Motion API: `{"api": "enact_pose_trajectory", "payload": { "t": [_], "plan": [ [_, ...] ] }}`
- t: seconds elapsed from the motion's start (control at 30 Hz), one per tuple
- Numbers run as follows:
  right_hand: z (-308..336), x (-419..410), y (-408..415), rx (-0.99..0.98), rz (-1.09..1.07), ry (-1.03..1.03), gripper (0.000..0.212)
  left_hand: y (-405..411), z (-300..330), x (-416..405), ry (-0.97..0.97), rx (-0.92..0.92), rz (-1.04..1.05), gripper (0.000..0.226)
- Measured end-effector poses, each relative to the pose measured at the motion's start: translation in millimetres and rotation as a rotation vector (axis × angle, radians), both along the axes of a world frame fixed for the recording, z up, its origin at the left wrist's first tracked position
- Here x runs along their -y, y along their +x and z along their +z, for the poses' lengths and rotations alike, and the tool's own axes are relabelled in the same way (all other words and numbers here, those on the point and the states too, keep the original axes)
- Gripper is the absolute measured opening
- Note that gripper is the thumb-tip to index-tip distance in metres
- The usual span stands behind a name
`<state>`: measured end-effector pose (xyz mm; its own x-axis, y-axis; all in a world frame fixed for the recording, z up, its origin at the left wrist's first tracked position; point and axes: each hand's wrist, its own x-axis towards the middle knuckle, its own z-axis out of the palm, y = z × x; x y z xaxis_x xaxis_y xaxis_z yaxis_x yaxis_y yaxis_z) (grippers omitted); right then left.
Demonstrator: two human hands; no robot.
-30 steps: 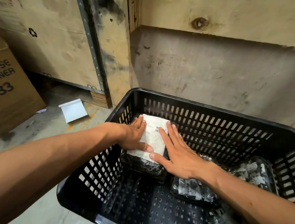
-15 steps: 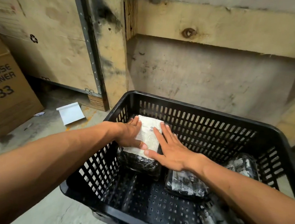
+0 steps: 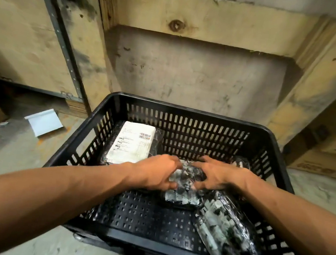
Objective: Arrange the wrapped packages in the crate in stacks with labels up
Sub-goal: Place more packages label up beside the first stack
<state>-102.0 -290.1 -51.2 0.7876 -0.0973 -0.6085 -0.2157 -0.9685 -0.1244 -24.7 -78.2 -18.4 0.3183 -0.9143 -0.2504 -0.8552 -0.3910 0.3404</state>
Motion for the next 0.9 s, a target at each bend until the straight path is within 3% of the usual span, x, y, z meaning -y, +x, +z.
{"api": "enact_pose_trajectory", "payload": {
  "t": [0.1, 0.23, 0.3, 0.4, 0.5, 0.7, 0.8, 0.9],
  "plan": [
    [-10.6, 0.6, 1.3, -0.046, -0.039, 0.083, 0.1, -10.8, -35.1, 20.3, 0.168, -0.082, 0.045, 0.03],
    [-19.0, -4.0, 13.4, -0.155, -0.041, 0.088, 0.12, -10.1, -77.5, 35.8, 0.37, 0.037, 0.043, 0.082],
    [-28.7, -8.2, 18.1, -0.161, 0.018, 0.016, 0.13, -6.3, -92.0, 40.6, 0.392, 0.043, 0.071, 0.094],
    [-46.3, -9.5, 20.6, -0.113, 0.034, -0.021, 0.116, 1.7, -108.7, 42.9, 0.318, 0.001, 0.1, 0.111],
    [-52.2, -8.3, 19.6, -0.128, 0.034, -0.025, 0.12, 0.2, -118.6, 38.7, 0.336, 0.027, 0.112, 0.136],
    [-50.8, -6.9, 17.1, -0.091, -0.007, 0.006, 0.115, 4.8, -115.6, 26.6, 0.233, -0.051, 0.148, 0.111],
    [-35.1, -5.3, 13.5, -0.089, -0.103, 0.138, 0.08, 1.6, -106.6, 15.9, 0.127, -0.102, 0.211, 0.094],
    [-22.2, -4.5, 8.7, -0.078, -0.117, 0.213, 0.103, -2.6, -95.0, 8.8, 0.05, -0.106, 0.212, 0.066]
  ]
}}
